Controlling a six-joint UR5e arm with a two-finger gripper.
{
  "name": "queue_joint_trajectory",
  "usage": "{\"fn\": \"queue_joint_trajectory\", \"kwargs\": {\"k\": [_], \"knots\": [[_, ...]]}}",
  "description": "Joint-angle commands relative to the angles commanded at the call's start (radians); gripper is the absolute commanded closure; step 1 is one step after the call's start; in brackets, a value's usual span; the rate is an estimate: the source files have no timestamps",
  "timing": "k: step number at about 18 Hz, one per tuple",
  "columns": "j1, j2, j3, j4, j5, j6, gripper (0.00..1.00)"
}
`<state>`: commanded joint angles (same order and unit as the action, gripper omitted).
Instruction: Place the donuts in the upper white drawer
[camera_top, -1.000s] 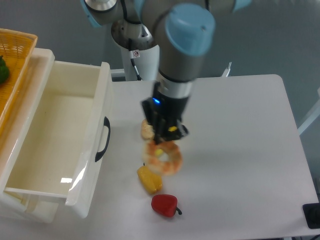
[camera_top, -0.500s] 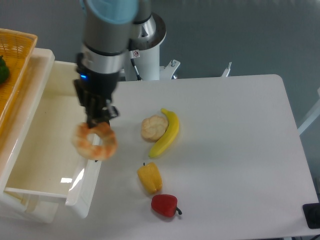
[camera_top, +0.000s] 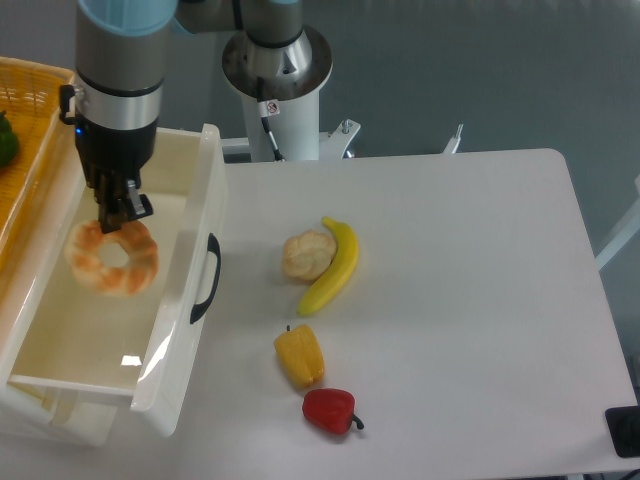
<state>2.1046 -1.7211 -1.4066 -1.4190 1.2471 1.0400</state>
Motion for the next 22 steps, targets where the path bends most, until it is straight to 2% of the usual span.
{"fn": "queue_joint_trajectory", "kwargs": {"k": [4, 8, 13, 14, 16, 18, 19, 22], "knots": [[0.0, -0.003, 0.0, 0.0, 0.0, 0.005, 0.43], [0.0, -0.002, 0.0, 0.0, -0.005, 0.002, 0.32], [0.024, -0.002, 0.005, 0.008, -0.04, -0.02, 0.31], [0.037, -0.005, 0.008, 0.024, -0.04, -0.043, 0.31], [0.069, -0.006, 0.011, 0.081, -0.04, -0.078, 0.23], [0.11, -0.008, 0.011, 0.141, -0.04, -0.078, 0.11], [0.133, -0.008, 0.011, 0.164, -0.038, -0.078, 0.01], [0.205, -0.006, 0.011, 0.189, -0.038, -0.068, 0.0]]}}
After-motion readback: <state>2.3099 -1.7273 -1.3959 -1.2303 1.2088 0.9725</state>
